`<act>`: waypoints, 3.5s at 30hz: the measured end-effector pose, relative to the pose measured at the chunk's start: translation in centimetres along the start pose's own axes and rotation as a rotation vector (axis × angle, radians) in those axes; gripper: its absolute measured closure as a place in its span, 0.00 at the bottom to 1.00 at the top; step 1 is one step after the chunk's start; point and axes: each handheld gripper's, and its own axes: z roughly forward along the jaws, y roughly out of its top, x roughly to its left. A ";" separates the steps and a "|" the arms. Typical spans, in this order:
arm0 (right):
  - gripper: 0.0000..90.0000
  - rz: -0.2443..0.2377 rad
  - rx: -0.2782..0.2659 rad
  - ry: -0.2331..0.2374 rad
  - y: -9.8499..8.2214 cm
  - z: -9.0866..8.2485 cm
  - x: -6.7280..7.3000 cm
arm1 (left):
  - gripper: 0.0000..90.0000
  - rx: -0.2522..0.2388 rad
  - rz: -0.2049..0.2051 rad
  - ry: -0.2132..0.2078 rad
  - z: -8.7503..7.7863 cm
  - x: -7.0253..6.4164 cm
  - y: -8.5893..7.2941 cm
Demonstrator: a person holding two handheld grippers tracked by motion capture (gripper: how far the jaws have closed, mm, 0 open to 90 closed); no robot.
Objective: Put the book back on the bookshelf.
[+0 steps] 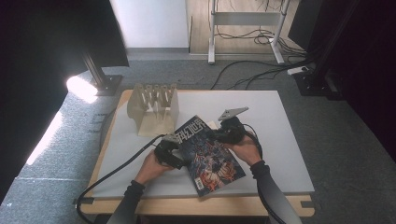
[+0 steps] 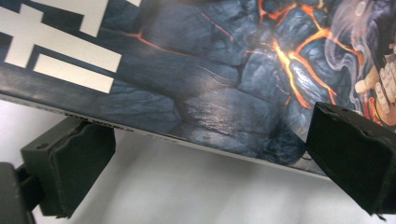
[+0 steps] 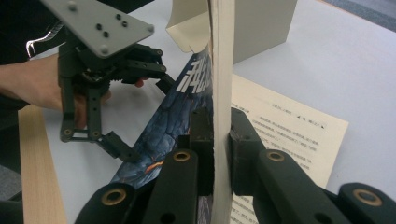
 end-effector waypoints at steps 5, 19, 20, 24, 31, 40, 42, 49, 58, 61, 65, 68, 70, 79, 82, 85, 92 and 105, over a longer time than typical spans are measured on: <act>0.90 0.012 -0.018 0.006 -0.1 -0.6 -0.2 | 0.10 -0.053 -0.010 0.022 -0.7 0.1 0.5; 0.89 0.013 -0.045 0.007 0.1 -1.6 -0.5 | 0.41 -0.117 -0.029 0.060 -3.1 -0.5 2.0; 0.89 0.013 -0.044 0.006 0.1 -1.6 -0.5 | 0.43 -0.113 -0.033 0.058 -3.2 -0.5 2.0; 0.89 0.010 -0.044 0.004 0.0 -1.4 -0.5 | 0.50 -0.112 -0.058 0.041 -3.8 -0.4 2.4; 0.89 0.005 -0.054 -0.004 0.1 -2.0 -0.5 | 0.62 -0.130 -0.071 0.021 -4.9 -0.6 3.2; 0.89 -0.001 -0.083 -0.047 0.2 -3.2 -0.9 | 0.71 -0.169 0.006 0.070 -7.1 -1.8 5.2; 0.89 0.002 -0.093 -0.055 0.2 -3.5 -1.1 | 0.73 -0.176 0.026 0.078 -7.6 -2.1 5.6; 0.89 -0.004 -0.123 -0.091 0.5 -4.7 -1.4 | 0.81 -0.257 0.096 0.088 -9.5 -3.0 6.6; 0.90 -0.036 -0.151 -0.122 1.2 -5.5 -1.0 | 0.93 -0.300 0.224 0.174 -11.5 -4.7 6.9; 0.90 -0.026 -0.154 -0.121 0.7 -5.2 -1.2 | 0.92 -0.296 0.233 0.166 -11.4 -4.7 6.8; 0.89 -0.027 -0.152 -0.114 0.4 -5.4 -1.4 | 0.90 -0.280 0.254 0.182 -11.3 -5.0 7.1; 0.89 -0.026 -0.146 -0.116 0.1 -5.6 -1.6 | 0.84 -0.260 0.257 0.179 -11.0 -5.2 7.6; 0.89 -0.020 -0.149 -0.120 -0.3 -5.6 -1.7 | 0.80 -0.253 0.256 0.169 -10.7 -5.3 8.1; 0.88 -0.035 -0.153 -0.094 -0.9 -6.1 -1.7 | 0.74 -0.249 0.253 0.142 -9.8 -4.9 10.2; 0.87 -0.033 -0.158 -0.092 -0.9 -6.1 -1.8 | 0.73 -0.243 0.249 0.134 -9.6 -4.5 10.8; 0.87 -0.038 -0.161 -0.084 -1.0 -6.1 -1.7 | 0.73 -0.243 0.240 0.118 -9.3 -4.1 11.1; 0.83 -0.033 -0.158 -0.093 -1.1 -6.2 -1.9 | 0.90 -0.251 0.231 0.136 -9.2 -4.0 11.1; 0.48 0.007 -0.165 -0.223 -3.2 -7.0 -3.0 | 0.92 -0.265 0.213 0.107 -10.1 -3.8 10.2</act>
